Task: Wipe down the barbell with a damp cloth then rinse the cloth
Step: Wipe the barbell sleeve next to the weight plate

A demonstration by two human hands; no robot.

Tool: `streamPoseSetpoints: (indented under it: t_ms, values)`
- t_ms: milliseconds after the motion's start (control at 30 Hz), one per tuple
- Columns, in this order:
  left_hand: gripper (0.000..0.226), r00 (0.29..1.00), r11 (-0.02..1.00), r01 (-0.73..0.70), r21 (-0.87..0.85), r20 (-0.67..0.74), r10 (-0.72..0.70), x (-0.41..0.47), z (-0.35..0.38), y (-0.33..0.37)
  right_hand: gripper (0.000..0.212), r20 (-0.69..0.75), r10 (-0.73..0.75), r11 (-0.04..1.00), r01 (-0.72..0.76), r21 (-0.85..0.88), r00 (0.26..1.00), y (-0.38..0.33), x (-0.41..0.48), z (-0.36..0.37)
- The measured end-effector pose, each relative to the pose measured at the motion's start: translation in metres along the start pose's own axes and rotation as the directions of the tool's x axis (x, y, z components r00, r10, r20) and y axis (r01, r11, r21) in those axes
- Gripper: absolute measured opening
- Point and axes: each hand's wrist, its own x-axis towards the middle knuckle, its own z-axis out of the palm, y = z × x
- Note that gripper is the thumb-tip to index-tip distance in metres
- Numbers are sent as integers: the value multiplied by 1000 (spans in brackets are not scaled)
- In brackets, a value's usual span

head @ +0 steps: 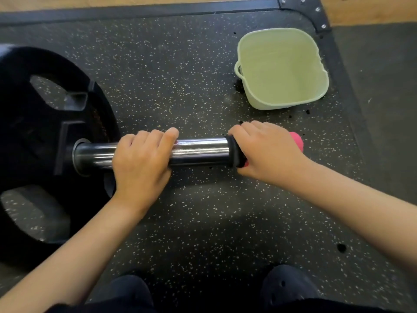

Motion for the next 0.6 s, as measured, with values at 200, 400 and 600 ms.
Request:
streamPoseSetpoints:
  t_ms: [200, 400, 600]
  values:
    - [46, 848, 986, 55, -157, 528, 37, 28, -31, -9, 38, 21, -134, 991, 133, 18, 991, -30, 22, -9]
    - [51, 615, 979, 193, -64, 785, -70, 59, -36, -10, 42, -29, -236, 969, 233, -78, 971, -75, 48, -6]
    - [30, 895, 992, 110, -58, 440, -74, 30, -28, -5, 43, -18, -157, 988, 157, 4, 987, -55, 36, -4]
